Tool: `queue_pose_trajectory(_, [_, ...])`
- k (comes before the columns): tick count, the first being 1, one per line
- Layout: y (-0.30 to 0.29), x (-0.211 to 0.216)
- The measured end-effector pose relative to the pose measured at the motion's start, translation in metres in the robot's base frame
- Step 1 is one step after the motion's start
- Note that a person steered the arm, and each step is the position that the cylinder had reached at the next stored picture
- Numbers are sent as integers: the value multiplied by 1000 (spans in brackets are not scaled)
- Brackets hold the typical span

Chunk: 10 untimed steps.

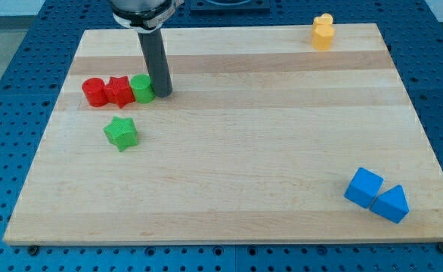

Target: Push the green star towards the center of the board

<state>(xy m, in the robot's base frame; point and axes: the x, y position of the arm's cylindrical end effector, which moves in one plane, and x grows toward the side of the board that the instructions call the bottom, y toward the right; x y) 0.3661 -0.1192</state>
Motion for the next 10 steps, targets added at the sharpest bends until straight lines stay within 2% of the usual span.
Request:
queue_pose_trajectory(1, [0, 4])
queue_pose_trajectory(2, [12, 39])
queue_pose_trajectory(3, [3, 53])
queue_pose_trajectory(6, [-129, 63])
queue_pose_trajectory(7, [-122, 104])
queue_pose_trajectory(8, [-84, 108])
queue_pose_trajectory(10, [3, 86])
